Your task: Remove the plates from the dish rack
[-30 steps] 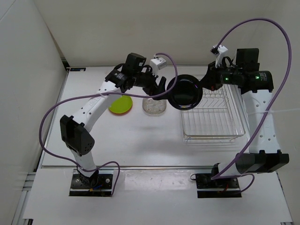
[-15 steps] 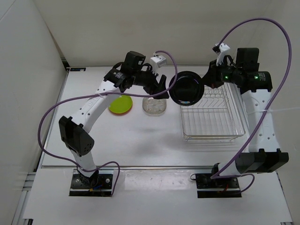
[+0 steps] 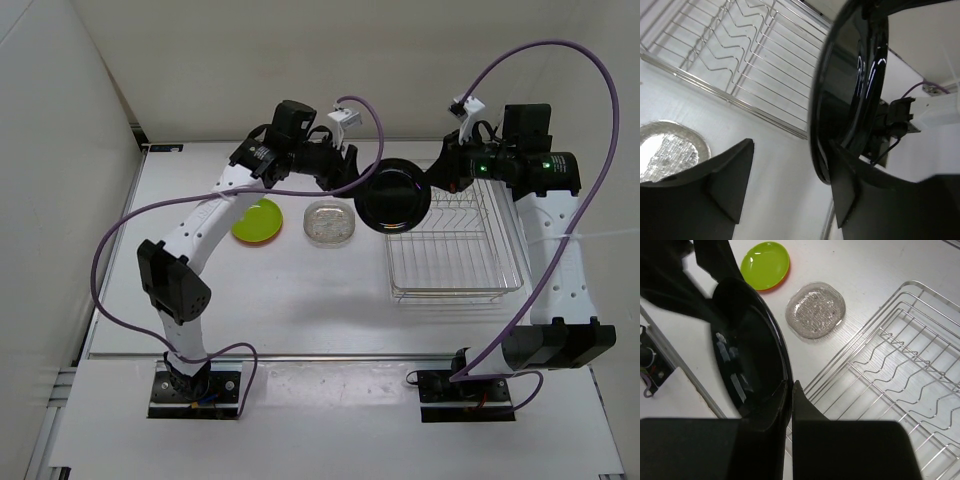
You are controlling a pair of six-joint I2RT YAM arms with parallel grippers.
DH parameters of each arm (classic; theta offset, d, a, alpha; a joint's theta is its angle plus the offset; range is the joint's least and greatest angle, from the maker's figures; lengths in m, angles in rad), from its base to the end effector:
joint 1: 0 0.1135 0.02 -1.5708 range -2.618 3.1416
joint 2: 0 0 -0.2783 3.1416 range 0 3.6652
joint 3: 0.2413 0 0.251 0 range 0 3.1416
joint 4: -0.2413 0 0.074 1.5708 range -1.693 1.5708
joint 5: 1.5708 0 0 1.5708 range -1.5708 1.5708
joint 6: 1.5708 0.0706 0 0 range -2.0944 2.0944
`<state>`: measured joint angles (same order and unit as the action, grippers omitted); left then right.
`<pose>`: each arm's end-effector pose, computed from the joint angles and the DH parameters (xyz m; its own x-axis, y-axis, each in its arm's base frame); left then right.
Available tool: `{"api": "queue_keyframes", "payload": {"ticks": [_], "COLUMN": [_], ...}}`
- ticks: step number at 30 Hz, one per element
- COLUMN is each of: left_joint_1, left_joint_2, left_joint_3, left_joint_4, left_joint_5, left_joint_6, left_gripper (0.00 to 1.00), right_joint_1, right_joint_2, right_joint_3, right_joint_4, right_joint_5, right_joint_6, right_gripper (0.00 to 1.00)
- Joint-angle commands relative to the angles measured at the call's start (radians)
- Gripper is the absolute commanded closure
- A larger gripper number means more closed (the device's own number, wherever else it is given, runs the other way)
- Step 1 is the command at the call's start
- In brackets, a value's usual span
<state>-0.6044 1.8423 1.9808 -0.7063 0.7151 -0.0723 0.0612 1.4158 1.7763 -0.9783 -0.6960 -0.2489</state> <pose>0.3317 -0.2853 0.4062 -0.5052 0.2826 -0.8154 0.8497 0.3284 -0.4126 0.2851 0.0628 0.4563 -0.4203 -0.2151 -0.8815 -0.6935 0.7027 0.1591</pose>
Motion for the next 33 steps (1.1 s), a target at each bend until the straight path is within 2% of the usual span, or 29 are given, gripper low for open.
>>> {"api": "queue_keyframes", "payload": {"ticks": [1, 4, 5, 8, 9, 11, 12, 16, 19, 20, 22, 23, 25, 30, 33], "left_joint_1": [-0.005, -0.005, -0.005, 0.005, 0.005, 0.005, 0.017, 0.103, 0.245, 0.326, 0.408, 0.483, 0.569, 0.646, 0.669], "left_joint_2": [0.000, 0.000, 0.000, -0.009, -0.021, -0.046, -0.057, -0.126, -0.160, -0.160, -0.123, -0.101, -0.029, 0.055, 0.122], "left_joint_3": [0.027, 0.027, 0.027, 0.027, 0.017, 0.000, -0.032, -0.170, -0.305, -0.335, -0.388, -0.402, -0.424, -0.435, -0.364], "left_joint_4": [0.002, 0.013, 0.013, 0.013, 0.022, 0.031, 0.031, 0.082, 0.110, 0.119, 0.091, 0.081, 0.070, 0.079, 0.042], "left_joint_5": [0.038, 0.012, 0.012, 0.000, -0.011, -0.057, -0.084, -0.261, -0.327, -0.338, -0.309, -0.287, -0.188, -0.134, -0.115], "left_joint_6": [-0.009, -0.009, -0.020, -0.030, -0.030, -0.044, -0.059, -0.079, -0.070, -0.070, -0.049, -0.049, -0.040, -0.040, -0.029], "left_gripper": [0.50, 0.84, 0.89, 0.89, 0.89, 0.89, 0.89, 0.89, 0.89, 0.89, 0.89, 0.89, 0.89, 0.89, 0.89], "right_joint_1": [0.002, 0.002, 0.002, 0.002, 0.002, 0.002, 0.002, 0.002, 0.002, 0.002, 0.002, 0.002, 0.002, 0.002, 0.002], "right_joint_2": [0.002, -0.008, -0.008, -0.008, -0.008, -0.008, -0.008, -0.017, -0.044, -0.054, -0.054, -0.063, -0.063, -0.072, -0.081], "right_joint_3": [0.020, 0.011, 0.011, 0.002, -0.009, -0.009, -0.023, -0.054, -0.087, -0.087, -0.097, -0.097, -0.097, -0.097, -0.097], "right_joint_4": [0.009, 0.009, 0.009, 0.009, 0.009, 0.009, 0.027, 0.072, 0.125, 0.138, 0.138, 0.138, 0.138, 0.138, 0.128], "right_joint_5": [-0.046, -0.046, -0.046, -0.046, -0.046, -0.046, -0.025, 0.113, 0.232, 0.254, 0.282, 0.292, 0.293, 0.293, 0.293], "right_joint_6": [-0.015, -0.015, -0.015, -0.015, -0.015, -0.015, 0.009, 0.051, 0.091, 0.091, 0.100, 0.100, 0.100, 0.091, 0.080], "right_gripper": [1.00, 1.00, 1.00, 0.98, 0.83, 0.24, 0.00, 0.00, 0.00, 0.00, 0.00, 0.00, 0.00, 0.00, 0.00]}}
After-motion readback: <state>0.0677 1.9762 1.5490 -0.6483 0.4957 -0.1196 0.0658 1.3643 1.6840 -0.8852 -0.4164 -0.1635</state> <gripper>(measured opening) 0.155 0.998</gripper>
